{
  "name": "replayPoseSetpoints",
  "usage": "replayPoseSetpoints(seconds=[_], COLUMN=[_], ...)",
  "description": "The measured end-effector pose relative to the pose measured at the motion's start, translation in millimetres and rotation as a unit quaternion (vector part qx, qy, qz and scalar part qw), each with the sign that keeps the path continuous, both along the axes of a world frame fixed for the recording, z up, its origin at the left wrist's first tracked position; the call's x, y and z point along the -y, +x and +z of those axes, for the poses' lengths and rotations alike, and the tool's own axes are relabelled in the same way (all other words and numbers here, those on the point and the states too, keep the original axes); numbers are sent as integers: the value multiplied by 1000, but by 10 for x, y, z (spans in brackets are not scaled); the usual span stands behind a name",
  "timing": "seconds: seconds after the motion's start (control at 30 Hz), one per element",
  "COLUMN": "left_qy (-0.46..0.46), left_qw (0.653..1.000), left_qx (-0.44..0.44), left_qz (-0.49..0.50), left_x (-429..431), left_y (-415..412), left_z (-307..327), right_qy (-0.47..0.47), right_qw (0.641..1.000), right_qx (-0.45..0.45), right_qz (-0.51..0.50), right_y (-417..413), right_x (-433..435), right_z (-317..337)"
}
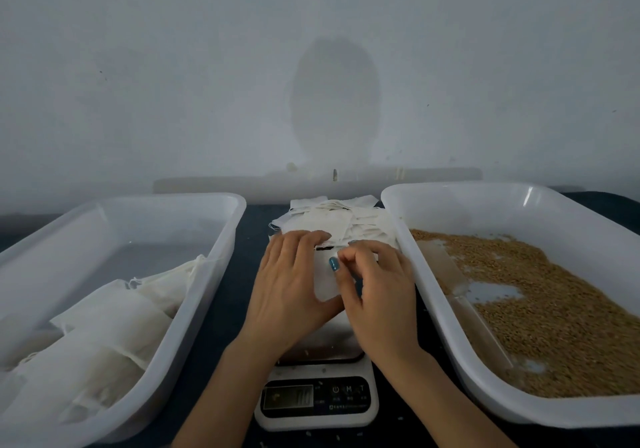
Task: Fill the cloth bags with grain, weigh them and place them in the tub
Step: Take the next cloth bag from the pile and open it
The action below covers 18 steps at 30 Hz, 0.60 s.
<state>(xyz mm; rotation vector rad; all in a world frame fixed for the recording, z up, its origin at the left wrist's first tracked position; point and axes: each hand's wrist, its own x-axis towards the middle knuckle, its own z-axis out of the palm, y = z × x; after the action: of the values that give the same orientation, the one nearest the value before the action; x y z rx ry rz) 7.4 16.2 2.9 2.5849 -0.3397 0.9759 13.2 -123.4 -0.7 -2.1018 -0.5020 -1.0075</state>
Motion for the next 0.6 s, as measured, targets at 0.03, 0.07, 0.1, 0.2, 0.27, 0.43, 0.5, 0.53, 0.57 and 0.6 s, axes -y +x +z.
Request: replayPoseSetpoints(seconds=[0.03, 0.07, 0.1, 0.2, 0.27, 0.43, 0.5, 0.53, 0.57, 0.6], left_qy=[-11, -20, -25, -43, -49, -68, -81, -91, -103, -116], left_qw=[1000, 1000, 999, 996, 996, 993, 989, 987, 986, 985], left_qx=[-1, -9, -22, -70, -74, -94, -118, -133, -134, -128], left_qz=[-4, -7, -10, -22, -27, -37, -20, -13, -11, -7], left_x=[6, 7, -2, -31, -41, -71, -104, -113, -119, -125], left_y=[-10, -14, -17, -23, -21, 17, 17, 13, 9, 9], left_z=[2, 2, -5, -16, -22, -43, -53, -59, -67, -67], right_qy=[-3, -6, -8, -26, -43, -110, -140, -153, -162, -165], right_qw=[1000, 999, 998, 995, 991, 991, 989, 987, 986, 985], right_qx=[19, 36, 51, 91, 114, 55, -9, -31, -42, -42], right_qz=[-7, -14, -20, -37, -50, -48, -35, -27, -16, 0], right_y=[3, 5, 3, -40, -97, -299, -442, -529, -608, -661], right_x=[4, 12, 20, 23, -1, -50, -93, -108, -101, -60], right_z=[4, 8, 12, 42, 84, 254, 353, 409, 468, 542])
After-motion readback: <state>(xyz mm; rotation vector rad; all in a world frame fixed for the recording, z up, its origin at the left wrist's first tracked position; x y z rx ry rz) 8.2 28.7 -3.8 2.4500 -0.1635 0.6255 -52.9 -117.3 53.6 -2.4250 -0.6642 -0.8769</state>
